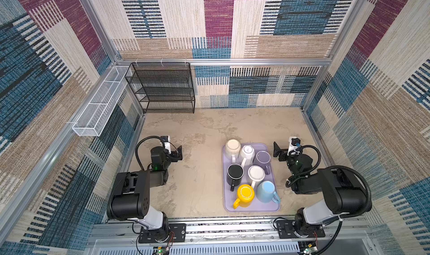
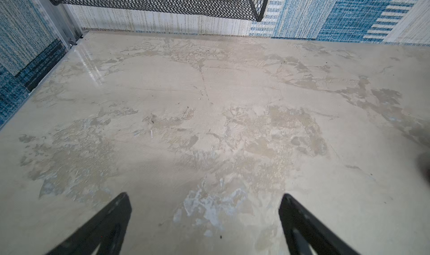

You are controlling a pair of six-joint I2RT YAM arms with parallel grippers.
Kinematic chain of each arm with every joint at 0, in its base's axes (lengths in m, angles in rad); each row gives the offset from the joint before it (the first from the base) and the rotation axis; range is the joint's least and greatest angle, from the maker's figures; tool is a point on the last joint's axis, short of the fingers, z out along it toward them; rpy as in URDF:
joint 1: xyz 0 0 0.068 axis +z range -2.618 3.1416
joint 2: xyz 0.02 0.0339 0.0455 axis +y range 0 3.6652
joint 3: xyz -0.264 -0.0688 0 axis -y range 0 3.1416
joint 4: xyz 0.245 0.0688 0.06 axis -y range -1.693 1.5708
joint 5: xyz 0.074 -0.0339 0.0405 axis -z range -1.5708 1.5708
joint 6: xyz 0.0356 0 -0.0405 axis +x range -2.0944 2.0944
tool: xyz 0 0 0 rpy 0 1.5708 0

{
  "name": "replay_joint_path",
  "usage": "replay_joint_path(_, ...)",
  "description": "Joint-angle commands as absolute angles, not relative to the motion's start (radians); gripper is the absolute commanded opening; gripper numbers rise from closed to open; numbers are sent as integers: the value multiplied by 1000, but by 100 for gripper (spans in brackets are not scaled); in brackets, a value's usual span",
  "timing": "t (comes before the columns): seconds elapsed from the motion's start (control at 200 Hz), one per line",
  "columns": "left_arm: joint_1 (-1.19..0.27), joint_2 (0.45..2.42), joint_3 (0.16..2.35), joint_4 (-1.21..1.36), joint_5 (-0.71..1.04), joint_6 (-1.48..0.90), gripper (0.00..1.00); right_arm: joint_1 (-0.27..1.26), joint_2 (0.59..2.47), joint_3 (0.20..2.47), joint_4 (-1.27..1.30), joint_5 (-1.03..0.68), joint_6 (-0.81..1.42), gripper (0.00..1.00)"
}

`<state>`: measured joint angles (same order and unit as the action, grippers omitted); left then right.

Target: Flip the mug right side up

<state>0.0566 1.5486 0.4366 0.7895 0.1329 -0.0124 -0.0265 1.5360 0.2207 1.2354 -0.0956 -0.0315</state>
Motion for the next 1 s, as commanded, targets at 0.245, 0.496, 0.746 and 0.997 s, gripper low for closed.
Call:
replay_joint_path(0.245,58,1549,445,791,127,19,100,-26,1535,224,1258,-99,-32,100)
replay_joint_path(0.496,57,1549,444,795,132,23,100,-28,1536,227,1253,-101,-30,100)
replay_joint_path(0.746,57,1551,447,789,133,25,100,-28,1537,229,1252,-102,-32,100)
replay_joint_path(0.997,57,1548,442,795,134,25,100,-28,1535,228,1252,-101,-30,100)
